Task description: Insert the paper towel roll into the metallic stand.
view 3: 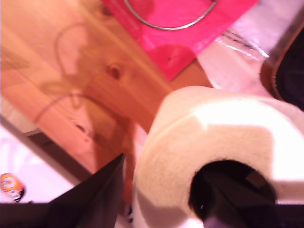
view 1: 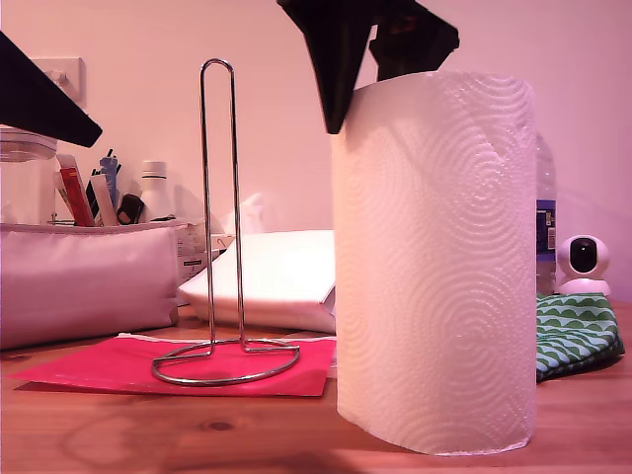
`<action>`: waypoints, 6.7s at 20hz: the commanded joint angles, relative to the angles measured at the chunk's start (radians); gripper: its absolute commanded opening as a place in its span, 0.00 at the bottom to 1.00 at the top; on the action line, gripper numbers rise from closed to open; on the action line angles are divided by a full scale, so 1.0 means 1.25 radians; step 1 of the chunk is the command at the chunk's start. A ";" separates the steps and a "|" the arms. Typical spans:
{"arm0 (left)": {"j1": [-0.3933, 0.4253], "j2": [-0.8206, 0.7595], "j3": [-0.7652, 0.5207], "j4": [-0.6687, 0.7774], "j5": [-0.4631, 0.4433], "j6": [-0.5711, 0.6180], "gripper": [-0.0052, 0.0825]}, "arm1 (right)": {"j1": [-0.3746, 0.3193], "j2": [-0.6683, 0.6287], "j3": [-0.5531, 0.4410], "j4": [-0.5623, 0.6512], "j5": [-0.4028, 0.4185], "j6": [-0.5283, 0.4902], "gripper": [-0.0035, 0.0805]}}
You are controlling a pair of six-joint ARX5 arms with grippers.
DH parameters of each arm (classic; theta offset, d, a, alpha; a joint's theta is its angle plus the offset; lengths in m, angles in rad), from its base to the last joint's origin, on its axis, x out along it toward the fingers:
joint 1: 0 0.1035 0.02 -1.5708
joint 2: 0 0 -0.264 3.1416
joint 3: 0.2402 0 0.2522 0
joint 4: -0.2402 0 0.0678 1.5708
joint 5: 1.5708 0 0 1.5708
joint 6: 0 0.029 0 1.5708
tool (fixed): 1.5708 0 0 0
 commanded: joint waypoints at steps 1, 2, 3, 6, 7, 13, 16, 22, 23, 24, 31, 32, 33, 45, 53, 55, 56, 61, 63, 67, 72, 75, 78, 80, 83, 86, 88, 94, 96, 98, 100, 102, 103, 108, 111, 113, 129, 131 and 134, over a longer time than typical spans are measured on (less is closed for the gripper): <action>-0.002 -0.002 0.000 0.003 0.001 0.001 0.03 | 0.000 0.001 -0.011 0.000 0.005 0.002 0.46; -0.002 -0.002 0.000 0.003 0.001 0.001 0.03 | -0.001 0.001 -0.011 0.000 0.007 0.002 0.45; -0.002 -0.002 0.000 0.002 0.001 0.001 0.03 | -0.002 0.001 -0.011 0.000 0.007 0.001 0.43; -0.002 -0.002 0.000 0.003 0.001 0.001 0.03 | -0.002 0.001 -0.011 0.000 0.006 -0.006 0.39; -0.002 -0.002 0.000 0.003 0.001 0.001 0.03 | -0.002 0.001 -0.011 0.000 0.006 -0.006 0.36; -0.002 -0.002 0.000 0.004 0.000 0.001 0.03 | -0.002 0.001 -0.011 0.000 -0.032 -0.038 0.04; -0.002 -0.002 0.000 0.018 -0.010 0.001 0.03 | -0.002 -0.001 -0.010 0.000 -0.031 -0.072 0.03; -0.001 0.013 0.000 0.107 -0.042 0.001 0.03 | -0.002 -0.056 -0.006 0.000 -0.024 -0.070 0.03; -0.001 0.031 0.000 0.114 -0.042 0.001 0.07 | -0.002 -0.068 -0.006 0.000 -0.024 -0.070 0.03; 0.001 0.055 0.000 0.120 -0.042 0.001 0.11 | -0.002 -0.079 -0.006 0.000 -0.024 -0.068 0.03; 0.072 0.253 0.000 0.307 -0.047 -0.008 0.29 | 0.010 -0.115 -0.003 0.000 -0.014 -0.063 0.03; 0.100 0.279 0.000 0.330 -0.038 -0.008 0.29 | 0.013 -0.118 -0.003 0.000 -0.005 -0.061 0.03; 0.132 0.303 0.000 0.349 -0.023 -0.008 0.30 | 0.016 -0.121 -0.003 0.000 -0.001 -0.061 0.03; 0.362 0.694 0.002 0.732 0.215 -0.053 0.50 | 0.019 -0.121 -0.002 0.001 0.003 -0.062 0.03; 0.369 0.878 0.057 0.871 0.301 -0.044 0.51 | 0.019 -0.121 -0.002 0.001 0.002 -0.062 0.03; 0.369 0.922 0.085 0.888 0.305 -0.045 0.51 | 0.019 -0.121 -0.002 0.000 0.002 -0.062 0.03; 0.369 0.942 0.100 0.889 0.306 -0.045 0.51 | 0.019 -0.121 -0.002 0.001 0.002 -0.062 0.03; 0.369 1.028 0.170 0.890 0.318 -0.041 0.51 | 0.019 -0.121 -0.002 0.001 0.003 -0.063 0.03; 0.368 1.067 0.191 0.885 0.327 -0.041 0.46 | 0.018 -0.121 -0.002 0.001 0.003 -0.067 0.03; 0.363 1.093 0.197 0.847 0.366 -0.041 0.12 | 0.017 -0.121 -0.002 0.001 0.003 -0.071 0.03; 0.354 1.092 0.197 0.840 0.405 -0.041 0.04 | 0.005 -0.121 -0.002 0.001 0.006 -0.072 0.03; 0.339 1.084 0.197 0.815 0.409 -0.041 0.04 | -0.004 -0.121 -0.002 0.001 0.014 -0.072 0.03; 0.318 1.069 0.197 0.760 0.419 -0.036 0.04 | -0.010 -0.121 -0.002 0.001 0.018 -0.072 0.03; 0.299 1.069 0.197 0.718 0.419 -0.012 0.04 | -0.013 -0.121 -0.002 0.001 0.018 -0.072 0.03; 0.276 1.057 0.197 0.649 0.400 0.025 0.04 | -0.013 -0.121 -0.002 0.001 0.018 -0.072 0.03; 0.260 1.017 0.196 0.605 0.378 0.049 0.04 | -0.014 -0.121 -0.002 0.001 0.019 -0.071 0.03; 0.247 0.996 0.194 0.576 0.375 0.059 0.04 | -0.020 -0.121 -0.002 0.001 0.028 -0.071 0.03; 0.192 0.993 0.191 0.503 0.344 0.088 0.04 | -0.038 -0.128 0.000 0.001 0.040 -0.070 0.03; 0.168 0.993 0.188 0.490 0.308 0.107 0.04 | -0.041 -0.139 0.003 0.001 0.040 -0.067 0.03; 0.153 0.993 0.188 0.482 0.293 0.121 0.04 | -0.043 -0.155 0.014 0.001 0.039 -0.050 0.03; 0.144 0.993 0.188 0.464 0.292 0.121 0.04 | -0.045 -0.175 0.035 0.001 0.038 -0.047 0.03; 0.132 0.993 0.188 0.449 0.281 0.128 0.04 | -0.045 -0.195 0.059 0.001 0.039 -0.040 0.03; 0.125 0.993 0.188 0.446 0.269 0.128 0.04 | -0.045 -0.204 0.072 0.001 0.039 -0.032 0.03; 0.092 0.993 0.188 0.425 0.218 0.137 0.04 | -0.045 -0.249 0.139 0.001 0.040 -0.024 0.03; 0.078 0.993 0.188 0.416 0.178 0.143 0.04 | -0.044 -0.269 0.189 0.001 0.037 -0.010 0.03; 0.077 0.993 0.188 0.416 0.159 0.143 0.04 | -0.044 -0.278 0.224 0.001 0.036 -0.008 0.03; 0.077 0.993 0.188 0.405 0.065 0.164 0.04 | -0.013 -0.325 0.300 0.001 -0.076 0.010 0.03; 0.077 0.993 0.188 0.405 0.051 0.169 0.04 | 0.005 -0.310 0.300 0.001 -0.076 0.011 0.03; 0.077 0.993 0.188 0.405 0.022 0.169 0.04 | 0.027 -0.280 0.300 0.001 -0.076 0.011 0.03</action>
